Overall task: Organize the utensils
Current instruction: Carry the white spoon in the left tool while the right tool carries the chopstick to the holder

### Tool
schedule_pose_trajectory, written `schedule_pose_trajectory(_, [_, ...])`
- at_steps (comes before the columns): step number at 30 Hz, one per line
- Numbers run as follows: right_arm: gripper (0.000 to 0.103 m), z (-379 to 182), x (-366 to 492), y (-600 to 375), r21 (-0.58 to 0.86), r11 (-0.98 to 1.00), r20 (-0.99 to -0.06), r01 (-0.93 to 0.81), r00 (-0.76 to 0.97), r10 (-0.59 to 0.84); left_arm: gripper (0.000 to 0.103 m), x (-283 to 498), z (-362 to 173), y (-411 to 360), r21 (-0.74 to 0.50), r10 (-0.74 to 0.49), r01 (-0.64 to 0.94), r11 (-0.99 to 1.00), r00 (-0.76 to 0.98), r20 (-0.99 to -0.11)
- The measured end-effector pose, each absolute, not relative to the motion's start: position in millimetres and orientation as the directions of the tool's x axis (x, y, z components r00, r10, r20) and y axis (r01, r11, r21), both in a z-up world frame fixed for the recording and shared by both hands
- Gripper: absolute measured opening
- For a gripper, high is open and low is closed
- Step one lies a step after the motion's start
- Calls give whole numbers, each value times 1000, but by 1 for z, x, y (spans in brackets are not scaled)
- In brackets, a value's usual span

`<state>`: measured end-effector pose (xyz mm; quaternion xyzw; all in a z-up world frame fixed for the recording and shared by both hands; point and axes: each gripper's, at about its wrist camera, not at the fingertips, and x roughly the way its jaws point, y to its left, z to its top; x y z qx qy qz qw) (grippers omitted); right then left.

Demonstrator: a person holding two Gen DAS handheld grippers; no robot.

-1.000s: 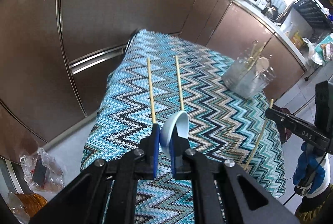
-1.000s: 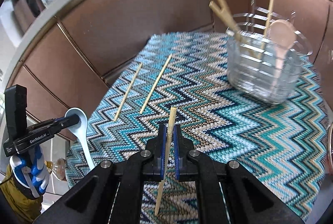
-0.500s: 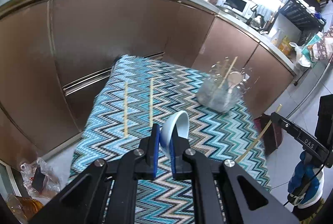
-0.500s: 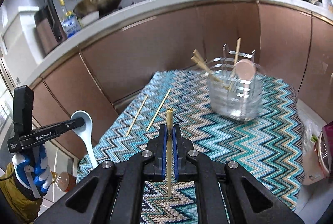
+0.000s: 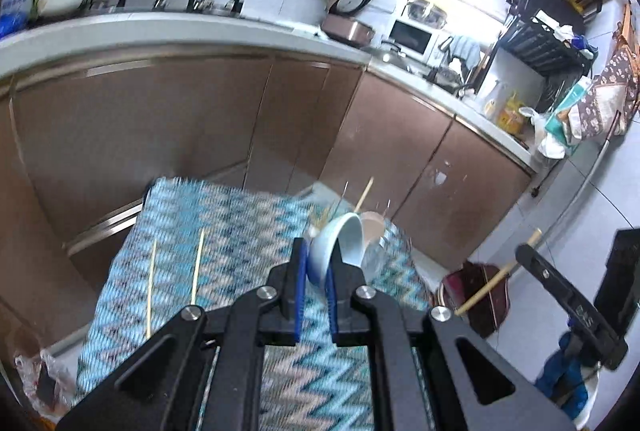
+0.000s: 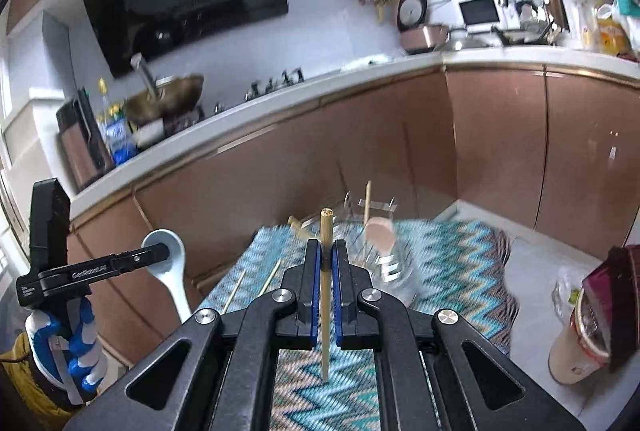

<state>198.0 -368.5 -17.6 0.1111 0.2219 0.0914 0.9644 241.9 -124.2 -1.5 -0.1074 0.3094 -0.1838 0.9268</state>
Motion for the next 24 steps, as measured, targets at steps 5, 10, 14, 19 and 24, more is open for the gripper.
schedule_pose_trajectory(5, [6,1,207,-379,245,957,-337,-153,912,232,8,275,24,-162,-259,-338,236,937,804,-489])
schedule_pose_trajectory(10, [6,19,225,-387,216,962,-274,-169,935,226,8,311,32,-204,-149,-218,168,974,873,-437])
schedule_pose_trajectory(14, [6,21,240,-391,186,967,-255,-175,942,219,8,335,21,-241,-41,-130,124,991,908,-398])
schedule_pose_trajectory(19, [6,10,265,-403,193,966,-254,-172,942,218,8,357,-6,-268,33,-58,76,997,921,-386])
schedule_pose_trajectory(24, [6,-7,285,-412,202,965,-276,-165,936,218,8,378,-33,-275,56,1,23,998,919,-395])
